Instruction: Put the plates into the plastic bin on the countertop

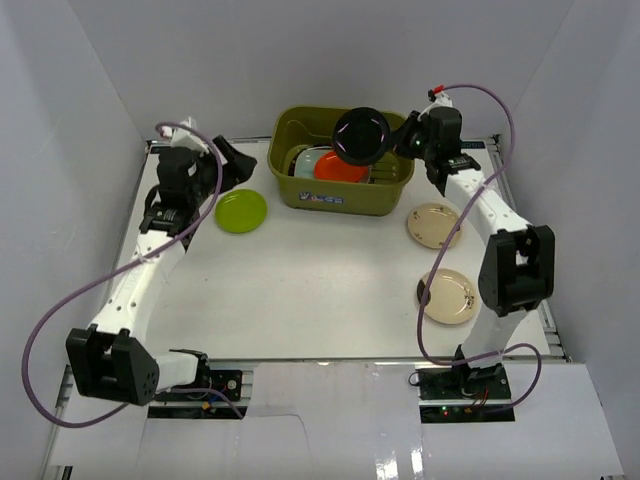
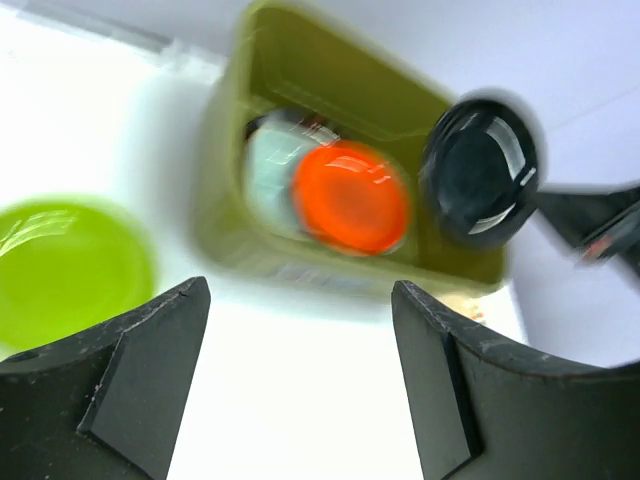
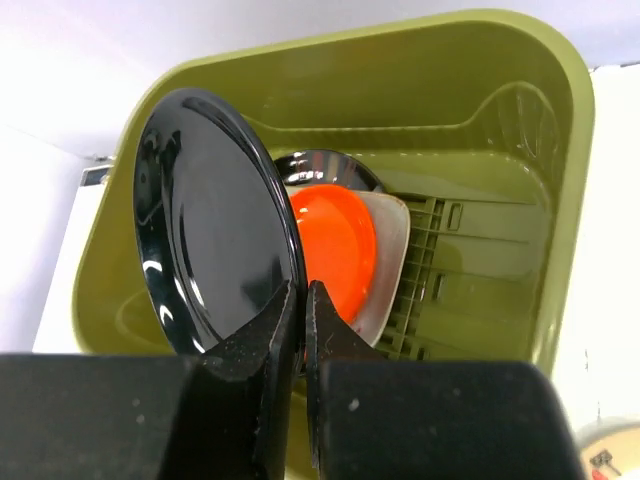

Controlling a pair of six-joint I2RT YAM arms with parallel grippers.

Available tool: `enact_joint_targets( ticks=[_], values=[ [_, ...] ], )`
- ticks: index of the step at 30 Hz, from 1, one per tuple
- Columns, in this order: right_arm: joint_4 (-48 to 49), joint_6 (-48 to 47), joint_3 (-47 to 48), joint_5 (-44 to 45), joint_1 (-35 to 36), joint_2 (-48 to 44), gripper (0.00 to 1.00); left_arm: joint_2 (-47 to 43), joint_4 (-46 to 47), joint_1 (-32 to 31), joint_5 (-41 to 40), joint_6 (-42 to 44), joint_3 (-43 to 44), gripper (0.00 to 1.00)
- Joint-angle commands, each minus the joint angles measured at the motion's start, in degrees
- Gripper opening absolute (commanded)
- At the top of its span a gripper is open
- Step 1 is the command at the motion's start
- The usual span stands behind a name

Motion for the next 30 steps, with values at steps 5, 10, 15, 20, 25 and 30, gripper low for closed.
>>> enact_joint_targets(
  ticks=[5,10,15,20,25,30],
  values=[
    [-5.7,-1.5,18.7,-0.5,0.7,14.3,0.08,-9.2,5.7,5.5,-5.6,-8.1,-27.5,0.84],
    [-8.6,-1.4,23.5,1.1,1.6,20.2,0.09,-5.1,7.7,8.3,-4.3,-12.4,-28.4,0.84],
    [-10.1,-1.7,25.4,0.5,1.6,20.9,0.62,0.6,13.5,9.6,-6.5,-16.9,-28.7,0.85],
    [-11.1,-3.8,23.3,-0.3,0.4,14.6,0.66,9.4,15.8,13.5,-6.1,-19.3,-27.3,0.86],
    [-4.5,-3.5,1.6,-1.7,-4.2,-3.9,0.39,14.8,17.0,13.8,-4.7,-19.3,-24.4,0.83],
    [8.5,4.0,-28.3,-3.7,-19.7,-24.4,0.08,19.4,17.7,13.8,-5.0,-19.0,-22.3,0.74]
  ],
)
